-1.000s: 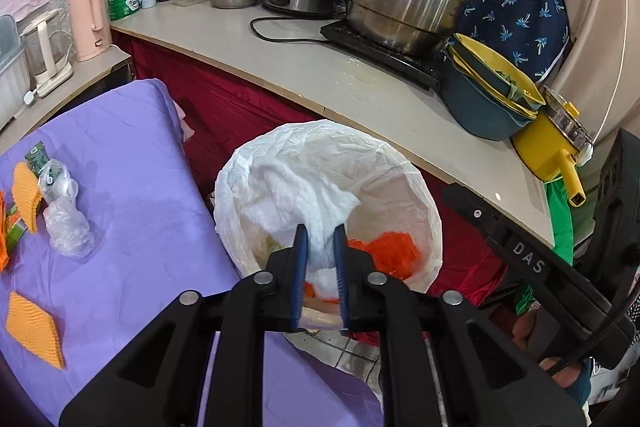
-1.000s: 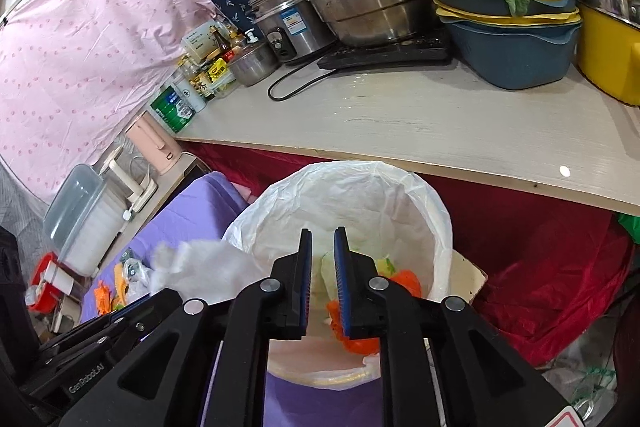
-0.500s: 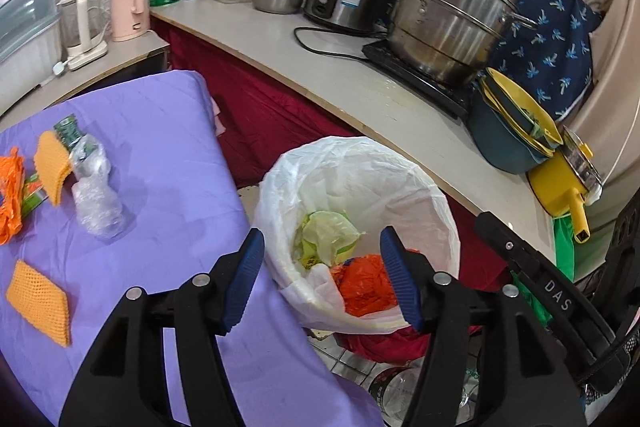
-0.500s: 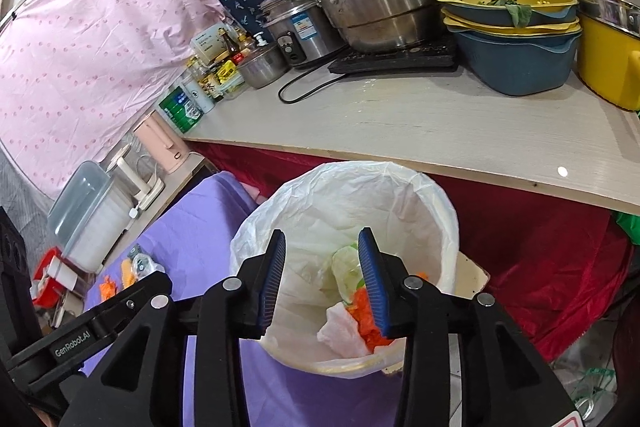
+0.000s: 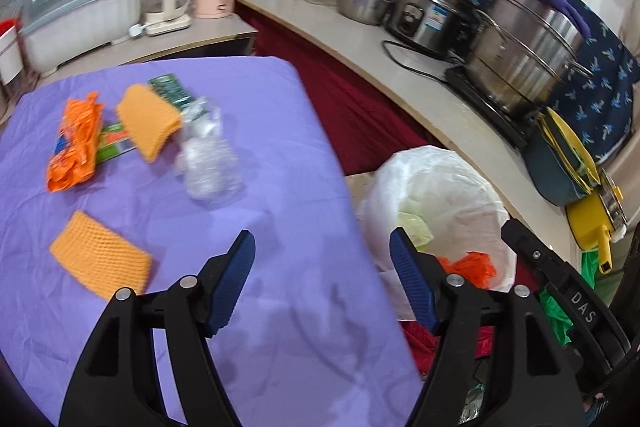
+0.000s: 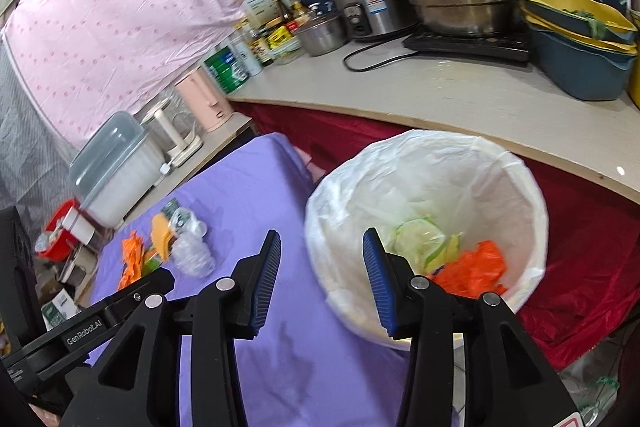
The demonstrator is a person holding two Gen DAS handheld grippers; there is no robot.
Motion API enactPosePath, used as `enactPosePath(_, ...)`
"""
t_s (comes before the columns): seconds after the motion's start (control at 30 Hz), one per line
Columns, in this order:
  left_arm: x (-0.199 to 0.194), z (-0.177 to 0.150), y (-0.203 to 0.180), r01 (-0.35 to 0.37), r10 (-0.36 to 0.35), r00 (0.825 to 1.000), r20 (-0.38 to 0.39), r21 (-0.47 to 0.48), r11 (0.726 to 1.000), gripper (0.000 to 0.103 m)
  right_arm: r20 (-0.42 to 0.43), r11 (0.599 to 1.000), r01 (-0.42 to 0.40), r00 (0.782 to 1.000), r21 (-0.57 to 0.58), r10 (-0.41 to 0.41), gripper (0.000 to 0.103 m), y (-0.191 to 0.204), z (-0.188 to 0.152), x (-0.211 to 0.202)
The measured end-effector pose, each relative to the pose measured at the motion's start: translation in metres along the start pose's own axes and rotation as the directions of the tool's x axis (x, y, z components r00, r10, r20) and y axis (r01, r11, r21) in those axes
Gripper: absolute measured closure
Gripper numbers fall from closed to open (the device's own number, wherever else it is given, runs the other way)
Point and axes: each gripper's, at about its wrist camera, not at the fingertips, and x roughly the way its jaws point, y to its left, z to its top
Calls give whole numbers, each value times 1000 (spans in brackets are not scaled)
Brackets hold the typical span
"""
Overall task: Collect trash
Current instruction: 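Move both open tools back over the remaining trash on the table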
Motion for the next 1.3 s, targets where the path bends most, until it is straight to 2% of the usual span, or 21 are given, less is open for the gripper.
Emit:
enactPosePath(0.4,-18,-6,95,-134,137,991,11,-145,980,37,-88,991,-83,993,-105,74,60,77,-23,36)
enactPosePath(0.63,-22,-10,131,-180,184,983,5,-189,965,37,-125,981,-117,987,-151,99,59,113,-33,52)
enactPosePath(0.97,-19,-15,166,-222,224,974,-23,-246,944,36,-168,972,-138,980,-190,106,55,142,-44,77)
enactPosePath(1.2,-7,-21,192,-266,257,964,-71,-295,918,31,-208,967,-145,973,-209,101,54,157,-48,106)
enactPosePath(1.3,0,-23,200,-291,276,957,-91,-309,905,22,-221,964,-146,970,-220,97,49,164,-49,122)
